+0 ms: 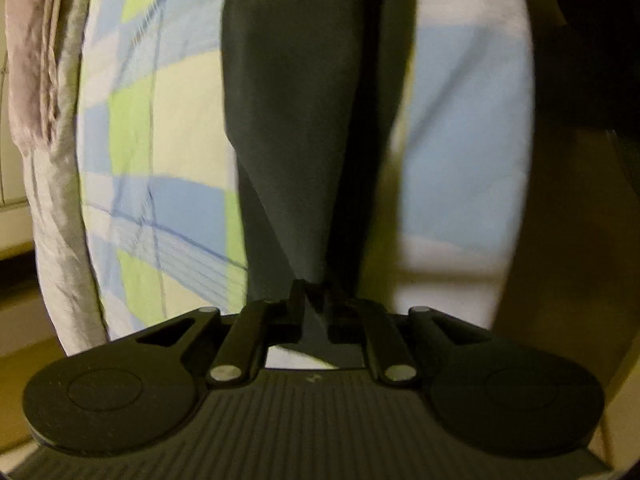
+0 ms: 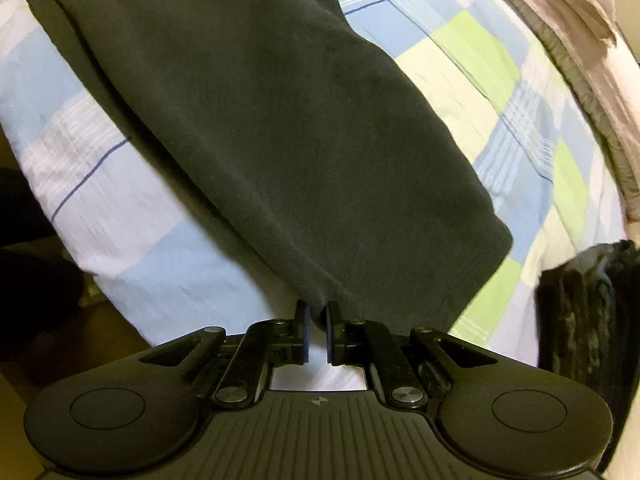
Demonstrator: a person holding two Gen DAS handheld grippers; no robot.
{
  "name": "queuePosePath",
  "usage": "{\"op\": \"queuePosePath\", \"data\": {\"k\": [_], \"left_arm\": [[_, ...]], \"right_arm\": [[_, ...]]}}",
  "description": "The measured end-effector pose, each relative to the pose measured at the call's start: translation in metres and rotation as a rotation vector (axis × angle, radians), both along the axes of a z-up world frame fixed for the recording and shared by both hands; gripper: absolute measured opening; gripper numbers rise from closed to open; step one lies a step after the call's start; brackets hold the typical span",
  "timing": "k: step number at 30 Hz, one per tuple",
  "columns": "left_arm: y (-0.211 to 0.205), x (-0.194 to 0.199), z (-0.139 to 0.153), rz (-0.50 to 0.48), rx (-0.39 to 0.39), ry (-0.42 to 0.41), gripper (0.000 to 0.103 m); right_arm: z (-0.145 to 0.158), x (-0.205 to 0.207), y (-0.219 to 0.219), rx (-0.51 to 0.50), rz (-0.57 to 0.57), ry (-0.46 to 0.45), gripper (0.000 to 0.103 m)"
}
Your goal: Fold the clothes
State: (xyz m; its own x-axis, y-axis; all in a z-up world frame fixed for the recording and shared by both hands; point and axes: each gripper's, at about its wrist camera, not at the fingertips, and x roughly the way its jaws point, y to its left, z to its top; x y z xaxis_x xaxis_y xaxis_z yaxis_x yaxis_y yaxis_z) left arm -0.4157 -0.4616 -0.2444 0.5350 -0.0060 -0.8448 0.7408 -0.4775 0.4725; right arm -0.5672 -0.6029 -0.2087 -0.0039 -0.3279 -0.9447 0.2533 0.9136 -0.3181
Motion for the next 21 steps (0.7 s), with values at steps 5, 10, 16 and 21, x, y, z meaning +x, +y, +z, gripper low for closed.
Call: {"op": "queuePosePath", "data": {"k": [5, 10, 16, 21], "left_arm": [[0.022, 0.019, 0.022, 0.188, -0.067, 0.023, 0.021], [0.027, 0.077, 0.043, 0.494, -0.259, 0.119, 0.031], [0.032, 0.143, 0.026, 0.575, -0.392, 0.294, 0.034], [0.029, 0.172, -0.004, 0.501, -0.362, 0.521, 0.013]], "right_arm": [[0.020, 0.010, 0.002, 0.016, -0.110, -0.018, 0.028], [0.041, 0.052, 0.025, 0.070, -0.192, -0.140, 0.067], [0.040, 0.146, 0.077, 0.141, -0.206, -0.208, 0.067], [0.025, 0.240, 0.125, 0.199, -0.179, -0.196, 0.067]]}}
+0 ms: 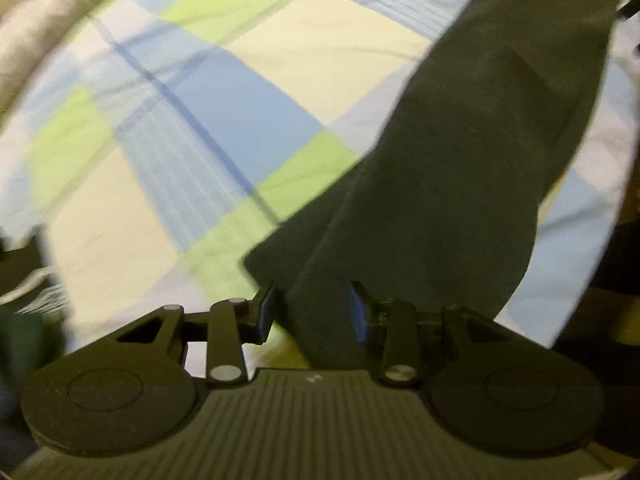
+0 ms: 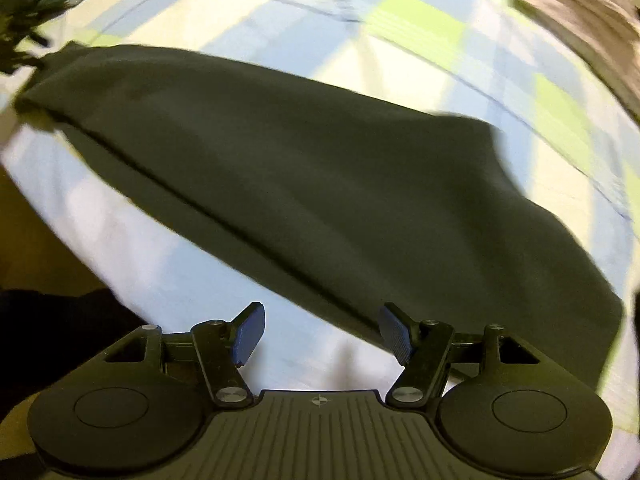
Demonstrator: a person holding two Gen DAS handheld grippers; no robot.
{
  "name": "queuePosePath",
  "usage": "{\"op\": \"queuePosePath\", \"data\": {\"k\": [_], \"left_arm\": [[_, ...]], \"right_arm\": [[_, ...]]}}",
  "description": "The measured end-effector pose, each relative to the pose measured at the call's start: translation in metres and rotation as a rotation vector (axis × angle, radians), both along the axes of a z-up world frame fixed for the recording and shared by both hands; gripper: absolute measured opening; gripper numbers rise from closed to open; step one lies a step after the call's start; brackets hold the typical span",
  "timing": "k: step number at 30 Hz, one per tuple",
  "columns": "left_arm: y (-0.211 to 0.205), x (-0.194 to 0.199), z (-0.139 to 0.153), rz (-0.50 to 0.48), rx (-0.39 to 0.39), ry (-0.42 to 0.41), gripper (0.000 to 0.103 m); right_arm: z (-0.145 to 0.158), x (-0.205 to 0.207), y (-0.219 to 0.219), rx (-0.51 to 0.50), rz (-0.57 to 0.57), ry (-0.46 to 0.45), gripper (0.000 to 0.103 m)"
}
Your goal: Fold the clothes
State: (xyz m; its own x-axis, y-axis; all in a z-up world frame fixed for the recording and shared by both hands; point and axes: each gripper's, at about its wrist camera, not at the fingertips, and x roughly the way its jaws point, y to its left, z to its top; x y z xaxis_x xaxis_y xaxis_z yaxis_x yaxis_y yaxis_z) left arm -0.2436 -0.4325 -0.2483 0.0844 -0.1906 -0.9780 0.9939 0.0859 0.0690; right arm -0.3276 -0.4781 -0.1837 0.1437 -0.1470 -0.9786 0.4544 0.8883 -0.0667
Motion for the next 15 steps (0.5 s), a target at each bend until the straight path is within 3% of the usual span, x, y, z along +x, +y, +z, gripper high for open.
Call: {"op": "queuePosePath", "data": {"k": [1, 3, 6, 8, 10, 13, 15], "left_arm": [[0.001, -0.001, -0.001, -0.052, 0.000, 0.011, 0.007], [0.003, 0.007, 0.010, -0.114, -0.025, 0.010, 0.007], [0.010, 0.031, 0.028, -0.112, -0.097, -0.033, 0.007], [0.011, 0.044, 0.024, -0.122, -0.111, -0.016, 0.008], [0.011, 0.047, 0.014, -0.135, -0.075, -0.007, 0.015], [0.026, 0.035, 0.007, -0.159, -0.071, -0.077, 0.030], [0.040, 0.024, 0.014, -0.163, -0.094, -0.130, 0.030]], "right_arm": [[-0.003, 0.019, 0.009, 0.005, 0.016, 0.006, 0.067], [-0.005, 0.050, 0.024, 0.013, 0.025, 0.008, 0.067], [-0.006, 0.086, 0.041, 0.030, 0.019, -0.006, 0.067], [-0.006, 0.105, 0.048, 0.036, 0.019, -0.011, 0.067], [-0.008, 0.122, 0.056, 0.045, 0.020, -0.016, 0.067], [-0.008, 0.136, 0.059, 0.049, 0.025, -0.011, 0.067], [-0.009, 0.137, 0.055, 0.046, 0.008, -0.010, 0.067]]}}
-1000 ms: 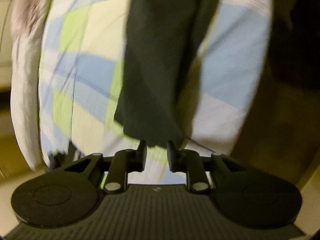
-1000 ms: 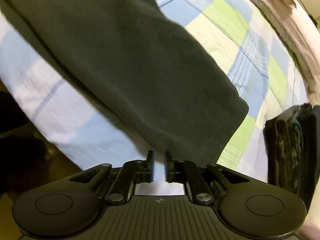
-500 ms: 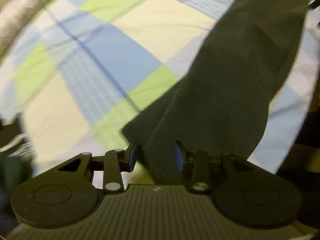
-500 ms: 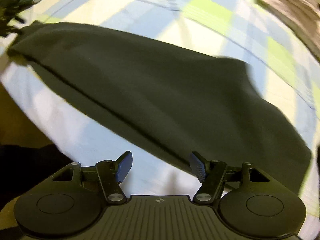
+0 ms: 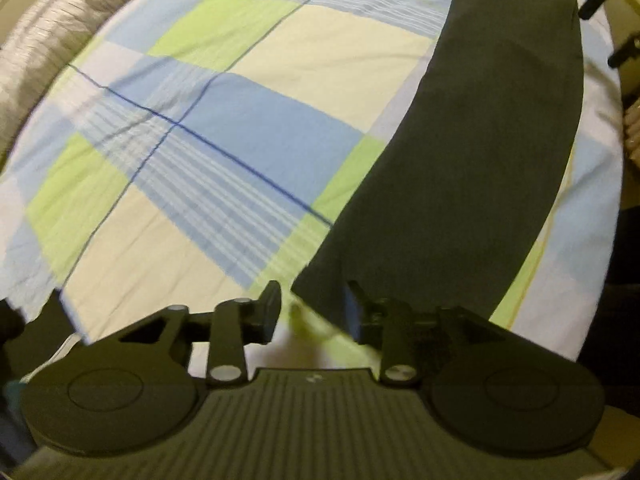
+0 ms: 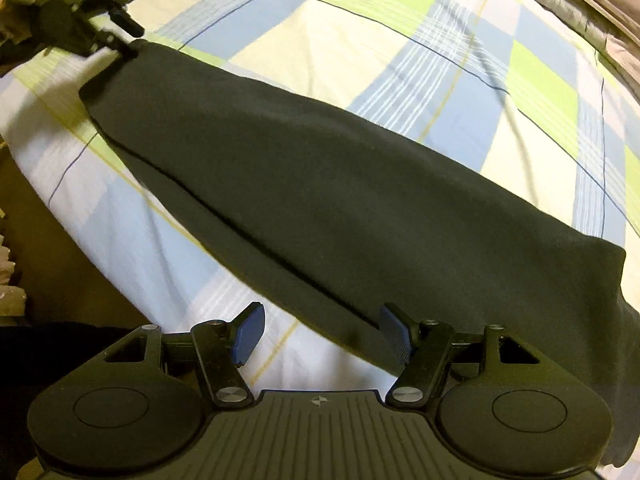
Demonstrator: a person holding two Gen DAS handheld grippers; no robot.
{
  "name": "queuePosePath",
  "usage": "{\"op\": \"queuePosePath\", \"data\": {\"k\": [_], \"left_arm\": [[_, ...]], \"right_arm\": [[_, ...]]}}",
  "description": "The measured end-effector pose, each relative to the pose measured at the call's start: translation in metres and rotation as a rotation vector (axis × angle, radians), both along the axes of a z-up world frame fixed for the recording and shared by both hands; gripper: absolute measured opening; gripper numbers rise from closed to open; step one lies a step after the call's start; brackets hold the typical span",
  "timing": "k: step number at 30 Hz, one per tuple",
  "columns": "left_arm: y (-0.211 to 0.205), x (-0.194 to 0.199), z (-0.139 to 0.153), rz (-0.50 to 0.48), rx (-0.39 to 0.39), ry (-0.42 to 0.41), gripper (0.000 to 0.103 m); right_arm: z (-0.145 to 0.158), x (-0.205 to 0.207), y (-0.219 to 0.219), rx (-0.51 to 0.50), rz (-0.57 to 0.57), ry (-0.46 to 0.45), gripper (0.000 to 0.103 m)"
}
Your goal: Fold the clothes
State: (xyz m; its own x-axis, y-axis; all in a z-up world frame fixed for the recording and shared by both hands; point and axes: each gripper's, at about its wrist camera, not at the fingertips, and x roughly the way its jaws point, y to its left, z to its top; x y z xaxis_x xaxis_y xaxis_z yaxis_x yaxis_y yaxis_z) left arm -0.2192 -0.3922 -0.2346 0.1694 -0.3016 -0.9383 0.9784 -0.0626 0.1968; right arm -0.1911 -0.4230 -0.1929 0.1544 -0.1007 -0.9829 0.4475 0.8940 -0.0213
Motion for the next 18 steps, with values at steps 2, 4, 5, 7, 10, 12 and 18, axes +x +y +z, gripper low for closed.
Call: {"op": "queuePosePath", "data": {"k": [2, 4, 5, 7, 10, 12, 18], "left_arm": [[0.015, -0.021, 0.008, -0.065, -0.040, -0.060, 0.030], [0.024, -0.049, 0.013, -0.157, -0.063, -0.073, 0.030], [0.026, -0.063, 0.014, -0.193, -0.071, -0.062, 0.030], [0.025, -0.089, 0.011, -0.255, -0.074, -0.037, 0.030], [0.015, -0.120, 0.000, -0.322, -0.063, -0.014, 0.030], [0.005, -0.138, -0.002, -0.338, -0.075, 0.003, 0.030], [-0.054, -0.195, 0.011, -0.391, -0.154, -0.016, 0.030]], "right_arm": [[-0.002, -0.003, -0.007, -0.002, -0.028, 0.003, 0.067], [-0.005, -0.007, -0.010, 0.002, -0.079, 0.006, 0.067], [-0.005, -0.013, -0.013, 0.004, -0.117, 0.006, 0.067], [-0.007, -0.025, -0.018, 0.009, -0.194, 0.004, 0.067], [-0.006, -0.048, -0.031, 0.001, -0.332, -0.004, 0.067], [-0.003, -0.068, -0.040, -0.007, -0.438, -0.024, 0.067], [0.009, -0.166, -0.079, -0.067, -0.795, -0.137, 0.067]]}}
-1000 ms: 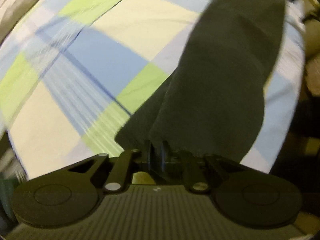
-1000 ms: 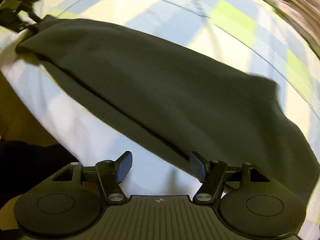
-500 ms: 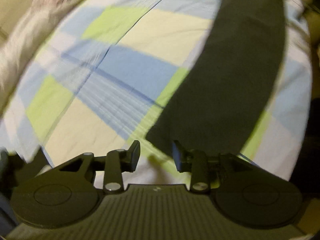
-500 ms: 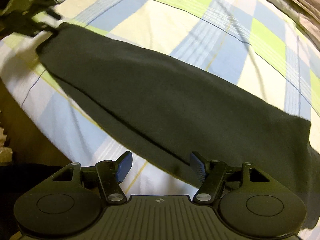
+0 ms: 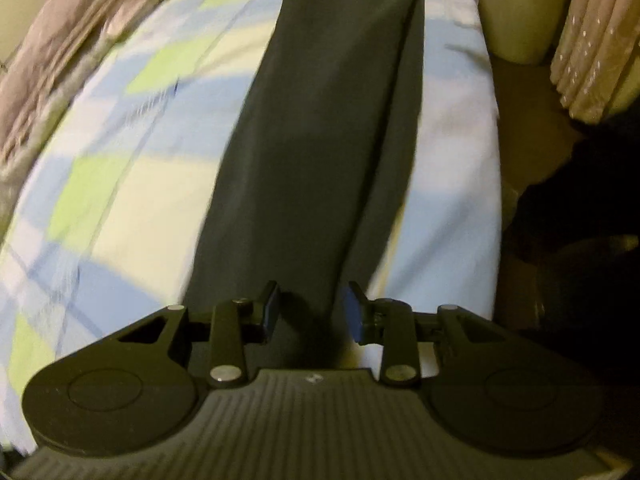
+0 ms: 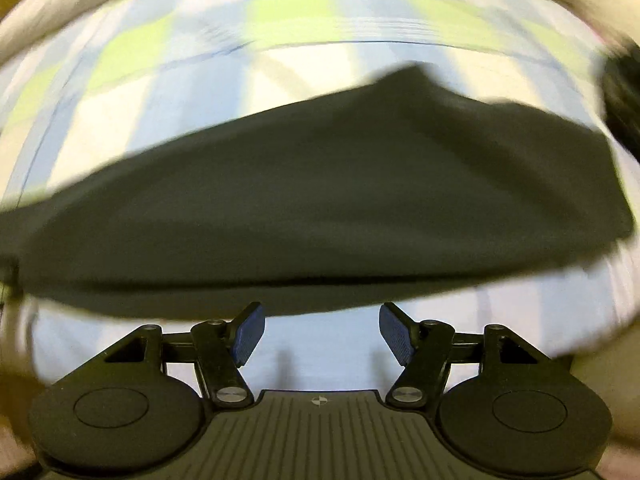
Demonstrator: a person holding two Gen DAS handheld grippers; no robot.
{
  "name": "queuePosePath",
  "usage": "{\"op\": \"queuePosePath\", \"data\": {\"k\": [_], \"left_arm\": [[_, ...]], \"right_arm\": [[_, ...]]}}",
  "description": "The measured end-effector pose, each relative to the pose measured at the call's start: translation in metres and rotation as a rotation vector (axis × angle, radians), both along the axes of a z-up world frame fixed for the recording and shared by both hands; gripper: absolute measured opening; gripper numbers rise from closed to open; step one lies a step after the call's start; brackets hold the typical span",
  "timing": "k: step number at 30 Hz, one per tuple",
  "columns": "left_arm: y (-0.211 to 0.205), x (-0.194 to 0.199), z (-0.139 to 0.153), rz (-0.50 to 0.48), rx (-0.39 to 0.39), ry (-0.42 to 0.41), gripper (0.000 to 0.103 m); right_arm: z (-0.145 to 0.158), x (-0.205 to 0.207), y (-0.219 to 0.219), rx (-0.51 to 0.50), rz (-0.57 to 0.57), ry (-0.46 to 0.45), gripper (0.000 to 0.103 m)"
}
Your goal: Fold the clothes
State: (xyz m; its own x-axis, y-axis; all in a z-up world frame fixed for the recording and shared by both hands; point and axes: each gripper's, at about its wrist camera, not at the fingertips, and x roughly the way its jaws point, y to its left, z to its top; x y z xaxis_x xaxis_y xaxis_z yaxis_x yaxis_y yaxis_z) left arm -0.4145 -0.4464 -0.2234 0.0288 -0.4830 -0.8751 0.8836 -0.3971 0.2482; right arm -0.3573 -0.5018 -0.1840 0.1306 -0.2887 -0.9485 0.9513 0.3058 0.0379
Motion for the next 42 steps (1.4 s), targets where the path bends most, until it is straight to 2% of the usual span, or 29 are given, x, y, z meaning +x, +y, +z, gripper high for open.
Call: {"op": "queuePosePath", "data": {"k": [5, 10, 13, 16, 18, 19, 20, 22, 23, 26, 29, 32, 35, 36, 38, 42], "left_arm": [[-0.071, -0.053, -0.001, -0.065, -0.033, -0.048, 0.030], [-0.122, -0.112, -0.023, -0.143, 0.024, -0.146, 0.032], [-0.144, -0.131, -0.037, -0.148, 0.068, -0.187, 0.032], [-0.159, -0.140, -0.045, -0.142, 0.103, -0.212, 0.032], [-0.166, -0.142, -0.045, -0.131, 0.123, -0.216, 0.032], [-0.167, -0.142, -0.043, -0.126, 0.130, -0.217, 0.032], [-0.167, -0.141, -0.042, -0.122, 0.136, -0.217, 0.032], [-0.168, -0.140, -0.041, -0.112, 0.150, -0.214, 0.032], [-0.166, -0.139, -0.040, -0.110, 0.159, -0.215, 0.032], [-0.160, -0.136, -0.036, -0.118, 0.160, -0.226, 0.031], [-0.154, -0.132, -0.035, -0.128, 0.157, -0.234, 0.035], [-0.149, -0.134, -0.043, -0.159, 0.156, -0.247, 0.037], [-0.144, -0.139, -0.052, -0.199, 0.132, -0.301, 0.038], [-0.142, -0.141, -0.054, -0.209, 0.121, -0.319, 0.038], [-0.141, -0.141, -0.053, -0.190, 0.104, -0.328, 0.038], [-0.133, -0.135, -0.053, -0.159, 0.092, -0.366, 0.036]], "right_arm": [[-0.007, -0.106, -0.045, -0.020, -0.329, -0.155, 0.067], [-0.014, -0.209, -0.094, -0.025, -0.537, -0.271, 0.067], [-0.017, -0.256, -0.124, -0.041, -0.568, -0.252, 0.067], [-0.023, -0.282, -0.150, -0.037, -0.557, -0.275, 0.066], [-0.028, -0.291, -0.161, -0.031, -0.557, -0.297, 0.064], [-0.032, -0.296, -0.166, -0.025, -0.562, -0.314, 0.057], [-0.035, -0.299, -0.170, -0.014, -0.569, -0.328, 0.045], [-0.040, -0.301, -0.175, 0.010, -0.577, -0.338, 0.035], [-0.042, -0.300, -0.177, 0.023, -0.577, -0.333, 0.014], [-0.035, -0.302, -0.183, 0.006, -0.543, -0.307, 0.008], [-0.018, -0.306, -0.189, -0.074, -0.512, -0.307, 0.008], [-0.032, -0.301, -0.196, -0.039, -0.496, -0.273, 0.008], [-0.043, -0.299, -0.193, -0.003, -0.552, -0.272, 0.009], [-0.041, -0.297, -0.189, -0.009, -0.563, -0.274, 0.021], [-0.034, -0.287, -0.176, -0.018, -0.557, -0.277, 0.040], [-0.025, -0.246, -0.133, 0.025, -0.517, -0.351, 0.041]]}}
